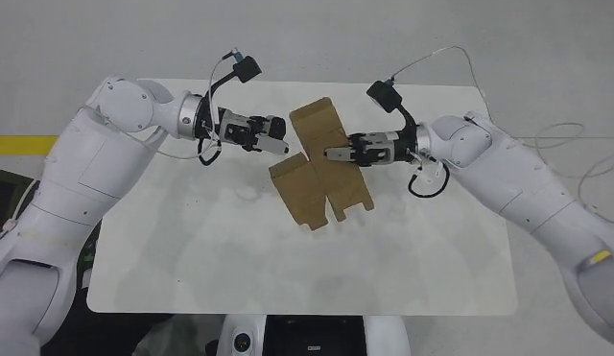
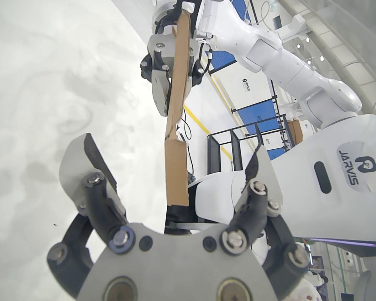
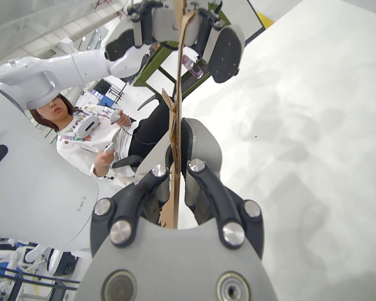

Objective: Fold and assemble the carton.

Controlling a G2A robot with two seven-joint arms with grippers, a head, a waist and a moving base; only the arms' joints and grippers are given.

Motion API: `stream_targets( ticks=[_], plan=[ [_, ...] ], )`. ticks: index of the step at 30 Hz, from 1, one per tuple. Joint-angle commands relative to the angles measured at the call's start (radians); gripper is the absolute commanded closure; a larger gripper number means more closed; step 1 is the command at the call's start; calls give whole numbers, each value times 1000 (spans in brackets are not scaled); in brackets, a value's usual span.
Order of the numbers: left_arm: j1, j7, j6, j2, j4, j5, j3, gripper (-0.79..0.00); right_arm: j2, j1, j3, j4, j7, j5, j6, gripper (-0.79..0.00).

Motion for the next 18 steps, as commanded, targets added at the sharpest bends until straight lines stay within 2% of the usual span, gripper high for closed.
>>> stream_targets(
  ticks=[1,6,10,13,18],
  plan=[
    [7,13,-13,3,-1,8,-6,-785,-7,-16,42,27,-3,25,0,0],
    [27,37,-37,10,-11,18,-16,-785,-30,-41,113,93,-51,-5,0,0],
    [43,47,-47,13,-27,20,-14,-785,-49,-66,164,114,-141,-29,0,0],
    [50,48,-48,11,-40,32,1,-785,-63,-90,192,113,-196,-42,0,0],
    [41,66,-65,7,-50,124,33,-785,-83,-112,222,95,-216,-82,0,0]
  ],
)
